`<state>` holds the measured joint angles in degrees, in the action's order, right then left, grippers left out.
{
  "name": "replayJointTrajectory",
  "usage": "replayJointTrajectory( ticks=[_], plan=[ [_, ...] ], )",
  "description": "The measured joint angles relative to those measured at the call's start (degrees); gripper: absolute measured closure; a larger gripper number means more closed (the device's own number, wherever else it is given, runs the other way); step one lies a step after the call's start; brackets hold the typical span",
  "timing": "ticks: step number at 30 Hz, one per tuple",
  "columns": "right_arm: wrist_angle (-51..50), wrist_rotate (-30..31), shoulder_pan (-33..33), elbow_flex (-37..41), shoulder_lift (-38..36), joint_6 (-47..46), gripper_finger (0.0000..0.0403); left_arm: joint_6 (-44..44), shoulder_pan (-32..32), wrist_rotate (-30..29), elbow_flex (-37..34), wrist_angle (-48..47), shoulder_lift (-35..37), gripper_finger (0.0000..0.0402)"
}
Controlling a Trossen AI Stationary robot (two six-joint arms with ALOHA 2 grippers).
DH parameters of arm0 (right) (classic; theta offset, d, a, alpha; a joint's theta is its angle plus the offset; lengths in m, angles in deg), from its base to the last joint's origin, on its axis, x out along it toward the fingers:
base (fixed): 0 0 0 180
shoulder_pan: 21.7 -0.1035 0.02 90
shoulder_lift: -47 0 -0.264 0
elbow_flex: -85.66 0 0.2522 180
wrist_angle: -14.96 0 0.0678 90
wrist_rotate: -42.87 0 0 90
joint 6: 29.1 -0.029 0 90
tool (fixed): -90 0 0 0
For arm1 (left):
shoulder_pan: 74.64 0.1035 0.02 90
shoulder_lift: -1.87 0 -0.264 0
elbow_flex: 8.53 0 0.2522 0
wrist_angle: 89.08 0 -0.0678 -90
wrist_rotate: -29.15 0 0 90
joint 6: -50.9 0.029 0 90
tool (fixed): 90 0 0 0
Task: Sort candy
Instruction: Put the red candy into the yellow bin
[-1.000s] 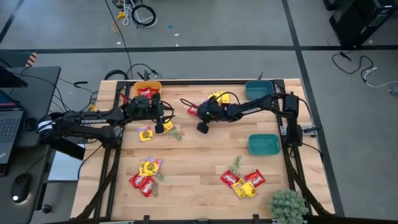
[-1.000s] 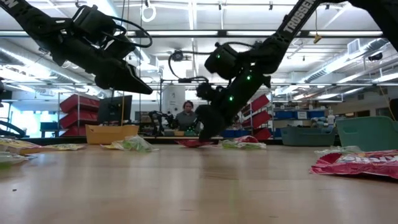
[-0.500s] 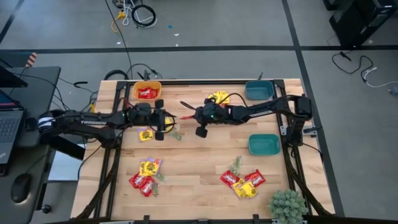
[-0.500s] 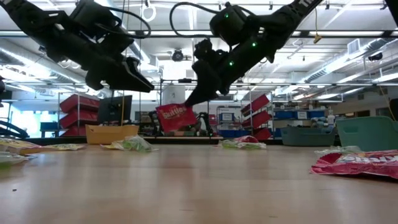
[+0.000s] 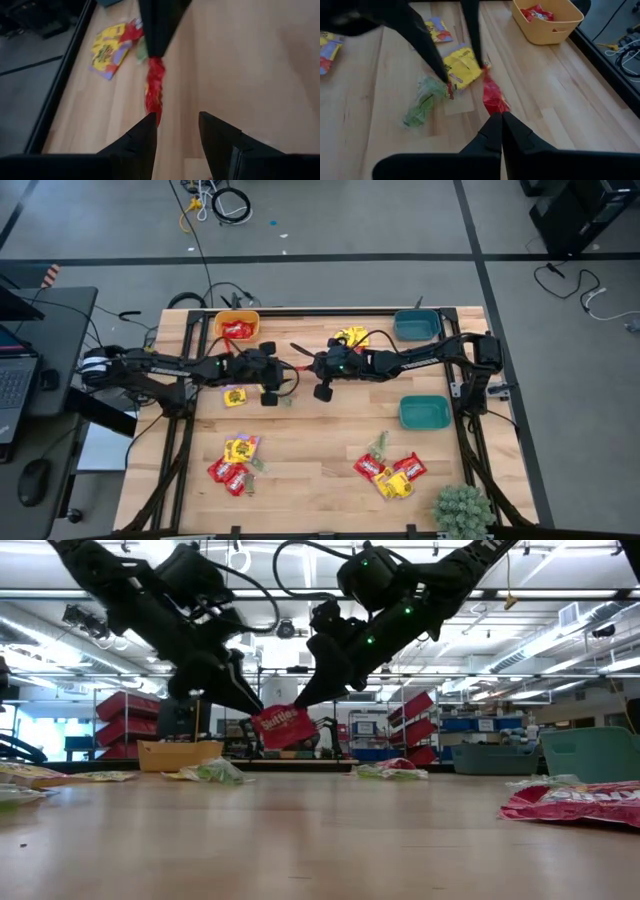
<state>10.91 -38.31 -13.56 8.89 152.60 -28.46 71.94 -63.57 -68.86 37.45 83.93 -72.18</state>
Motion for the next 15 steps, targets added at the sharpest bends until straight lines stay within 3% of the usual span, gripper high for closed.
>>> replayJointTrajectory(
  ticks=[5, 12, 15],
  plan=[
    [0.1, 0.0, -0.5, 0.0, 0.0, 0.5, 0.0403, -0.1, 0.0, -6.0, 2.6, -2.3, -1.8, 0.0254],
    [0.8, 0.0, -1.3, 0.0, 0.0, 1.0, 0.0403, -0.2, -0.2, -6.0, 3.0, -2.6, -1.6, 0.0254],
    [1.0, 0.0, -1.4, 0.0, 0.0, 1.0, 0.0403, -0.3, -0.8, -3.2, 3.0, -3.3, -1.8, 0.0254]
  ],
)
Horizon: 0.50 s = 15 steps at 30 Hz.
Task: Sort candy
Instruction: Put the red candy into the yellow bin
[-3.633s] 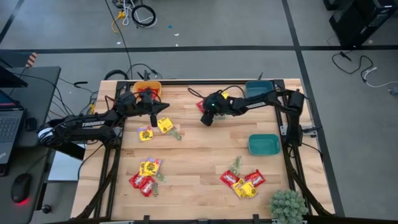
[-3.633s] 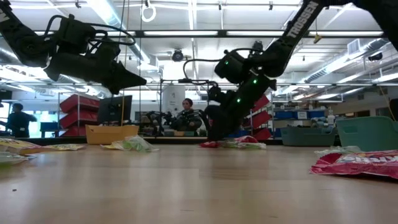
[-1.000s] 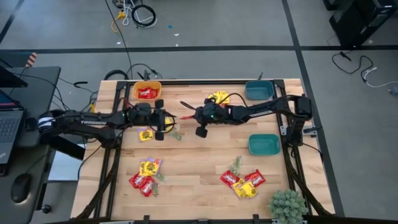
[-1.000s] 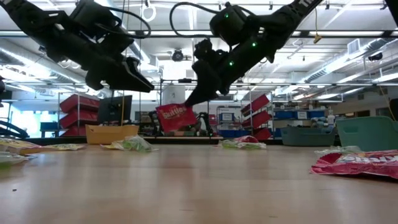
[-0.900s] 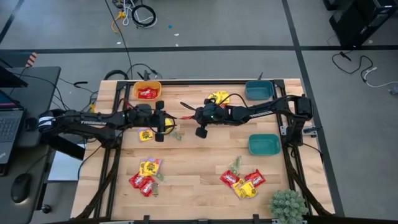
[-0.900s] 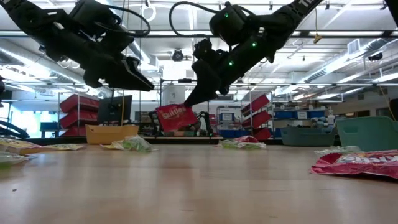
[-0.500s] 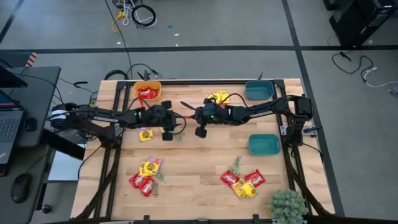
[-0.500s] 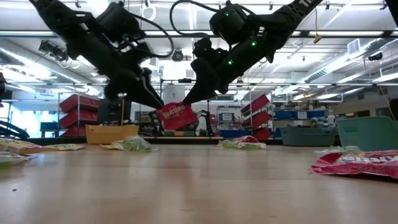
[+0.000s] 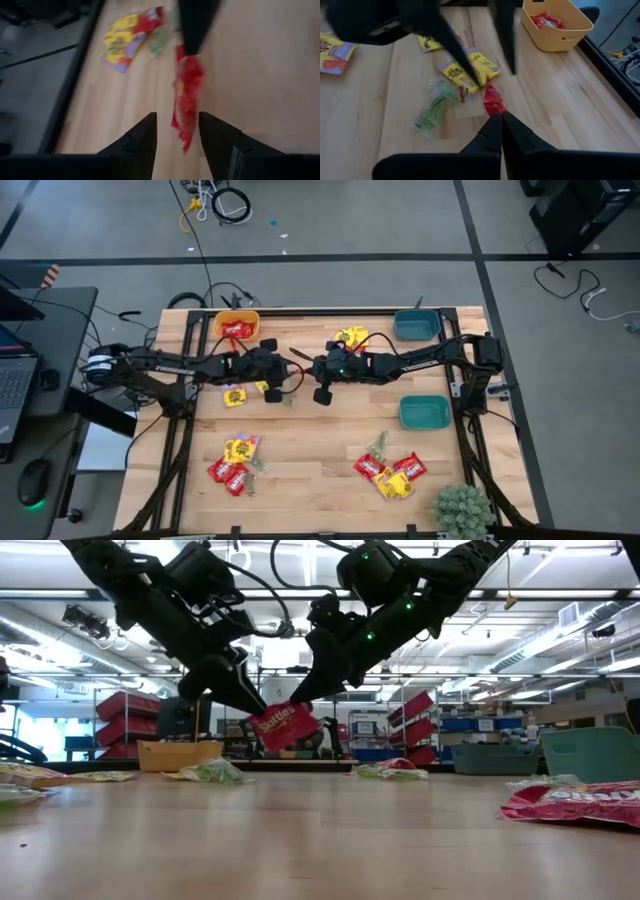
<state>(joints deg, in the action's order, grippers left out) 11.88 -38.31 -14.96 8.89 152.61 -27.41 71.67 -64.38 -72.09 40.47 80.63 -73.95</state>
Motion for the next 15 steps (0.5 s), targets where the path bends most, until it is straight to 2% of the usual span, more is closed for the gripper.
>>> replayJointTrajectory(
  ticks=[3, 10, 13, 15],
  plan=[
    [0.2, 0.0, 0.0, 0.0, 0.0, 0.0, 0.0403, 0.0, -0.8, 2.0, 0.0, -0.5, -0.1, 0.0254],
    [1.3, 0.0, 0.0, 0.0, 0.0, 0.0, 0.0403, 0.0, -0.9, 0.4, 0.0, -0.8, -0.1, 0.0256],
    [1.3, -0.8, 0.0, 0.0, 0.0, 0.0, 0.0403, 0.0, -0.9, -0.6, 0.0, -1.7, -0.5, 0.0278],
    [1.3, -1.3, 0.0, 0.0, 0.0, 0.0, 0.0403, 0.0, -0.9, -0.7, -0.1, -2.0, -1.0, 0.0308]
  ],
)
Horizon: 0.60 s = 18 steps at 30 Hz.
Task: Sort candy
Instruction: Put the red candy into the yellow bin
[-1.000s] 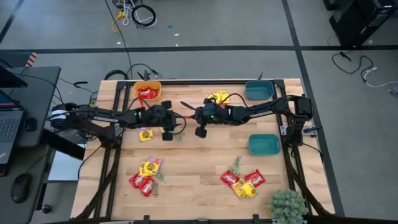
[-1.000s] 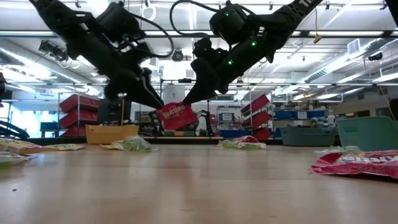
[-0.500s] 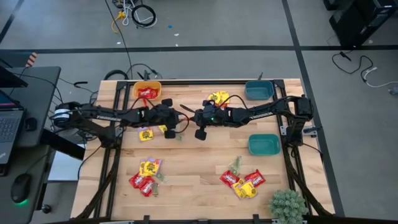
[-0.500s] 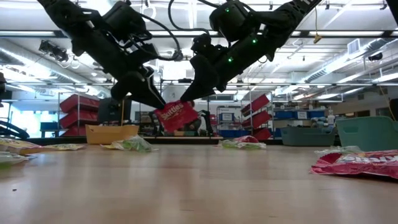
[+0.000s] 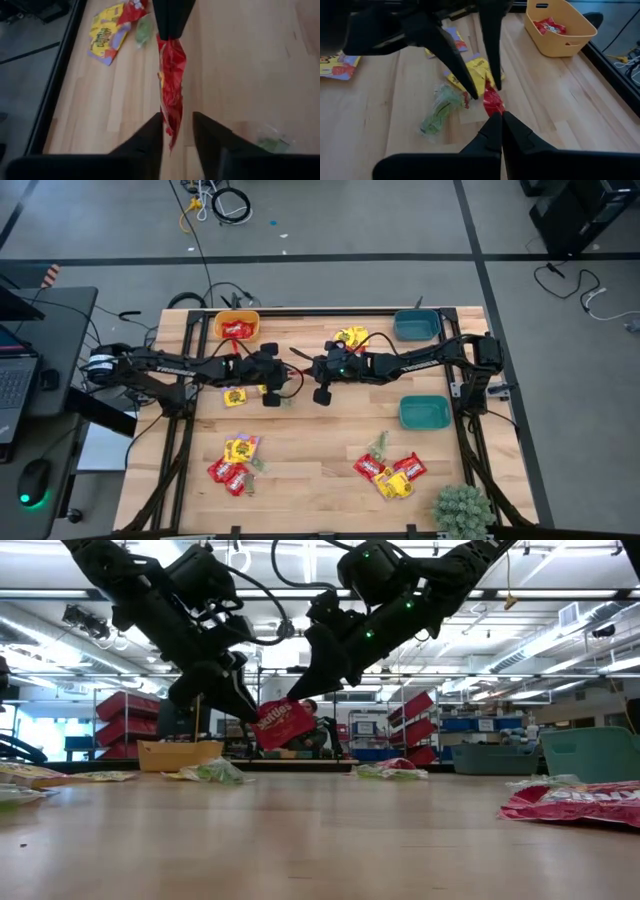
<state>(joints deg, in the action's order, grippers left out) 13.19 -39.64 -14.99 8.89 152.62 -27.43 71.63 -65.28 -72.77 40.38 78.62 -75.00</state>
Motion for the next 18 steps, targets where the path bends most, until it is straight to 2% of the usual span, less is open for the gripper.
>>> replayJointTrajectory(
  ticks=[4, 10, 18],
  plan=[
    [0.4, -0.1, -0.2, 0.0, 0.0, 0.0, 0.0403, -0.1, 0.5, 0.0, 0.0, -0.2, -0.1, 0.0384],
    [1.4, 1.1, -0.3, 0.0, 0.0, -1.7, 0.0393, -3.2, 3.0, -1.3, 0.0, 0.1, 0.1, 0.0393],
    [-1.8, 9.7, -0.3, 0.0, -4.2, -1.7, 0.0331, -10.8, 9.5, -11.3, 0.0, -7.9, 2.9, 0.04]
  ],
)
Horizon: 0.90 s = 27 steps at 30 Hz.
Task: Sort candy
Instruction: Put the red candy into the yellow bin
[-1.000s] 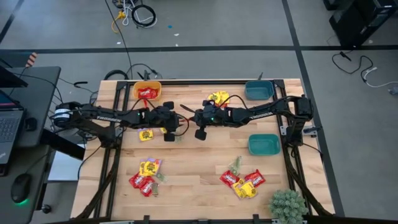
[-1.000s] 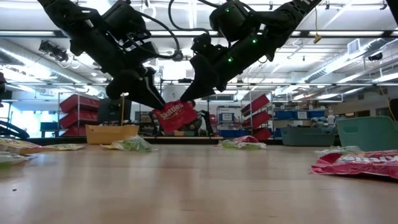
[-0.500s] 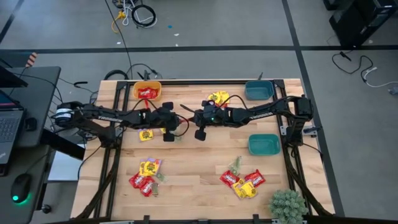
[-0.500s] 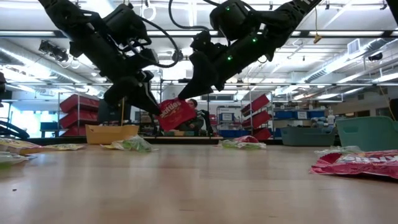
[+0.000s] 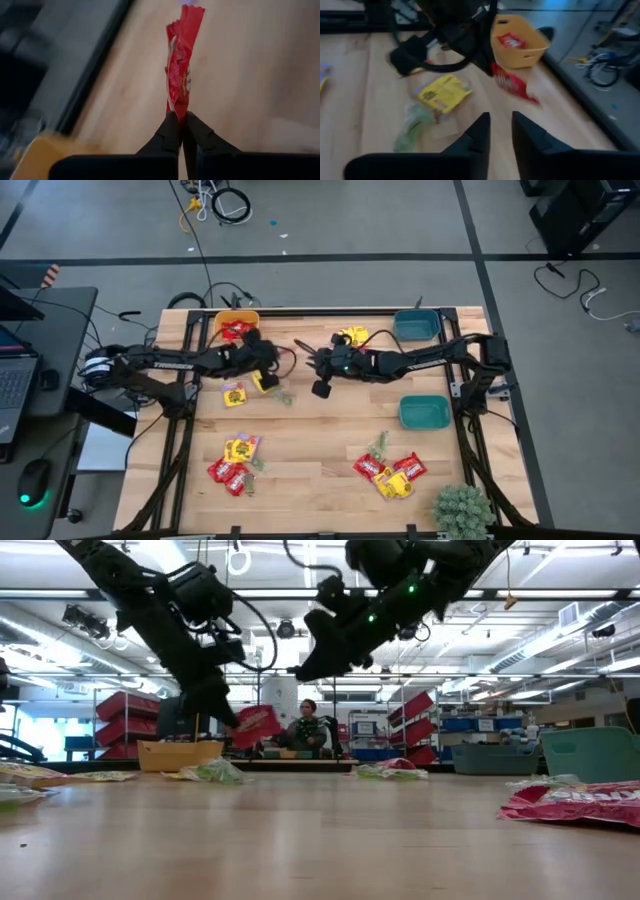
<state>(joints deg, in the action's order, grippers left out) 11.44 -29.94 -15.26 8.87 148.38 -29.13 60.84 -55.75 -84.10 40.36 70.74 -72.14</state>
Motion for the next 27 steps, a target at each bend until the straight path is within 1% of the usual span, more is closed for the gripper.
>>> replayJointTrajectory(
  ticks=[2, 6, 9, 12, 15, 18, 20, 22, 25, 27],
  plan=[
    [-1.0, 1.4, 0.0, 0.0, -1.3, 0.1, 0.0314, -2.3, 2.5, -3.2, 0.0, -3.5, 1.9, 0.04],
    [-1.6, 1.7, 0.1, 0.0, -3.4, 0.1, 0.0287, -6.7, 8.0, -9.2, 0.0, -9.2, 5.6, 0.0401],
    [-1.7, 1.7, 0.2, 0.0, -3.7, 0.2, 0.0278, -9.9, 12.0, -11.8, 0.0, -12.2, 6.8, 0.0401],
    [-1.8, 1.7, 0.3, 0.0, -3.3, 0.2, 0.0277, -11.6, 16.0, -12.0, 0.0, -14.7, 6.7, 0.0401],
    [-2.6, 1.7, 0.5, 0.0, -3.1, 0.0, 0.0278, -12.2, 19.3, -12.2, 0.0, -15.6, 5.1, 0.0401],
    [-2.6, 1.8, 0.5, 0.0, -3.1, -0.2, 0.0278, -12.1, 22.3, -12.2, 0.0, -14.1, 3.3, 0.0394],
    [-2.7, 1.8, 0.5, 0.0, -3.1, -0.2, 0.0277, -10.6, 23.4, -12.2, 0.0, -13.0, 1.9, 0.0382],
    [-2.9, 1.8, 0.5, 0.0, -3.1, -0.2, 0.0276, -8.5, 24.0, -10.9, 0.0, -12.8, 0.9, 0.0363],
    [-3.2, 1.8, 0.5, 0.0, -3.1, -0.2, 0.0277, -7.1, 24.0, -9.0, 0.0, -12.2, 0.0, 0.033],
    [-3.1, 1.8, 0.5, 0.0, -3.1, -0.2, 0.0276, -6.9, 24.0, -8.8, 0.0, -12.0, 0.1, 0.0306]
  ],
)
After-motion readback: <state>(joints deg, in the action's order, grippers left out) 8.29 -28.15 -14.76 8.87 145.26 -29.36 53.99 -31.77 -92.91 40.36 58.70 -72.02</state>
